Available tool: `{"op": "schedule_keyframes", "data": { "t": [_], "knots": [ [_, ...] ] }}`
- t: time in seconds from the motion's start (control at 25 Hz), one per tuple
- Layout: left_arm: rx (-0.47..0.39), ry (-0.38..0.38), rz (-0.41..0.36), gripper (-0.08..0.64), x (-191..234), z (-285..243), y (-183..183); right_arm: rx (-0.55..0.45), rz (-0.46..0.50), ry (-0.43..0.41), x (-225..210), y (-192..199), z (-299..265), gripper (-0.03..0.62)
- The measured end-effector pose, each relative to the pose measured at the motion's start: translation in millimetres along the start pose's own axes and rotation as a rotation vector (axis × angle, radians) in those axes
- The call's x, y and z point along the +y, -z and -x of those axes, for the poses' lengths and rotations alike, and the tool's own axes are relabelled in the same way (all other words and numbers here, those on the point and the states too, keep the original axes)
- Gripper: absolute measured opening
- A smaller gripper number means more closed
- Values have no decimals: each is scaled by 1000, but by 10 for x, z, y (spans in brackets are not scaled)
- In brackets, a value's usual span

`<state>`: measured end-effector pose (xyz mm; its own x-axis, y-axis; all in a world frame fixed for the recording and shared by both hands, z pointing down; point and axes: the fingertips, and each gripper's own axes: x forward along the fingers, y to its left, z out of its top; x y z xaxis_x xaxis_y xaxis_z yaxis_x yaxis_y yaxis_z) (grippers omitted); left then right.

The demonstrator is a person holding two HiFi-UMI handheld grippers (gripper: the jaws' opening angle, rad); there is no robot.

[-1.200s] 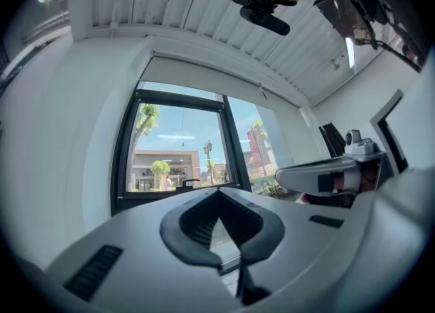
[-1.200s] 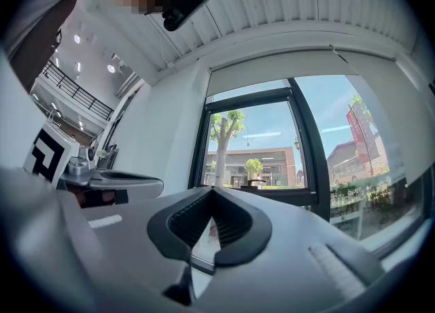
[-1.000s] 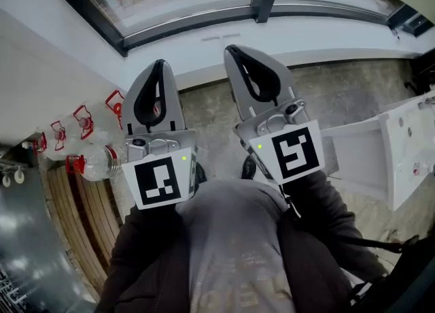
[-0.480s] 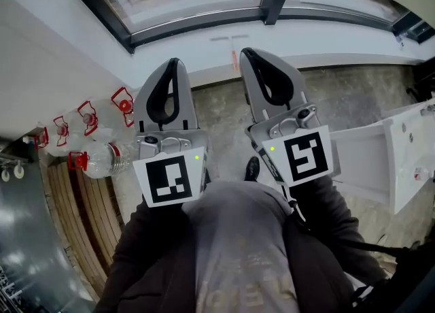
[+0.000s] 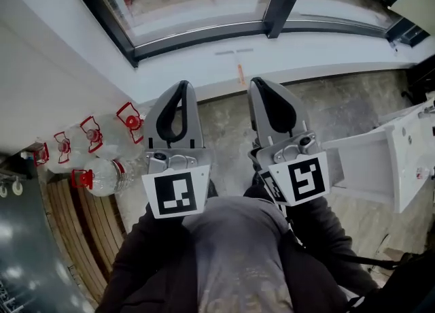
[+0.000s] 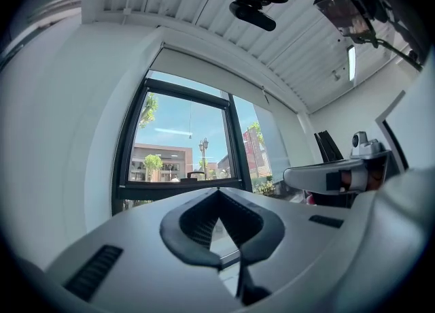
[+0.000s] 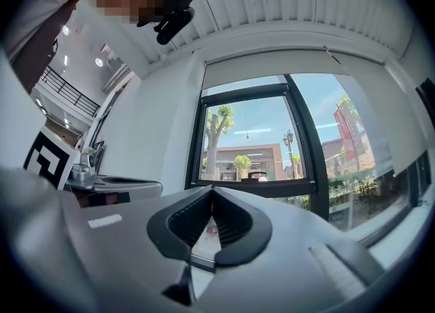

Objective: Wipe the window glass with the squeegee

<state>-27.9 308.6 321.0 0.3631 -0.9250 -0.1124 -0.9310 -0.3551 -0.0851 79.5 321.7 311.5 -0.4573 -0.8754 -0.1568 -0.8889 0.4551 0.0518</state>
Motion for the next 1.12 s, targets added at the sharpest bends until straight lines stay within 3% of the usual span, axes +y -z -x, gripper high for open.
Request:
{"op": "schedule_keyframes", "data": {
  "t": [0.32,0.56,0.92,1.12],
  "knots": [
    [22,23,30,-5,79,-281,200,66,-1,89,-328,281,-23,3],
    [64,10,30,-5,-73,-805,492,105,-46,68,-815,675,-275,3],
    [103,-61,-9,-5,-385,-2240,964,189,-121,16,-2142,1492,-956,3],
    [154,-84,-28,-5,-543,-2780,1160,233,-149,44,-2852,1823,-1146,3]
  ]
}}
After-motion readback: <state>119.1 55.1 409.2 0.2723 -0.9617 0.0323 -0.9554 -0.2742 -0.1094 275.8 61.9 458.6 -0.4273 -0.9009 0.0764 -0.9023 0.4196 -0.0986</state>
